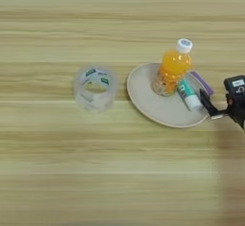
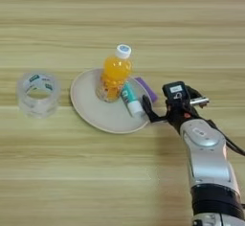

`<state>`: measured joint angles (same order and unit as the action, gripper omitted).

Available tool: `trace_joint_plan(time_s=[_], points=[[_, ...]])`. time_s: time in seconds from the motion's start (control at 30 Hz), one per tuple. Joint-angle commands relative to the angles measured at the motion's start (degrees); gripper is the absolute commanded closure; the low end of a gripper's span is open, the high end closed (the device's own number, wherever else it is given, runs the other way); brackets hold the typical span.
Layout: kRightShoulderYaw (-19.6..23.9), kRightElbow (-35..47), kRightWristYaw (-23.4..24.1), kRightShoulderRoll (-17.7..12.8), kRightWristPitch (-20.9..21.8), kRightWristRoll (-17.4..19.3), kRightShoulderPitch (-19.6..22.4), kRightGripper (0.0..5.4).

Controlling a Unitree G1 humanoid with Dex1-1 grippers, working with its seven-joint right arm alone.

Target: Move the objects on the table

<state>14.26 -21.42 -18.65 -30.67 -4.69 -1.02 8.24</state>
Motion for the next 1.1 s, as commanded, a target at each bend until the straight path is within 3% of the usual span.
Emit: trace_joint_plan(time_s=[0.03,0.27,0.4,0.57,0.8,1.1], points=[[1.26,0.33,0.89,-2.81,1.05,0.36,3.55,0.05],[2.02,1.93,1.29,-3.04,1.13,0.90,3.48,0.05],[5.03,4.35,2.91,-2.35,3.37,3.23,4.66,0.05],[7.21,1.62,4.98,-3.07,3.85,3.54,5.68,0.05],[4.26,-6.46,4.73,-3.41,3.94,0.89,6.77,0.05],[1.98,-9.64,3.69,-3.69,4.46,0.00,6.70,0.05]])
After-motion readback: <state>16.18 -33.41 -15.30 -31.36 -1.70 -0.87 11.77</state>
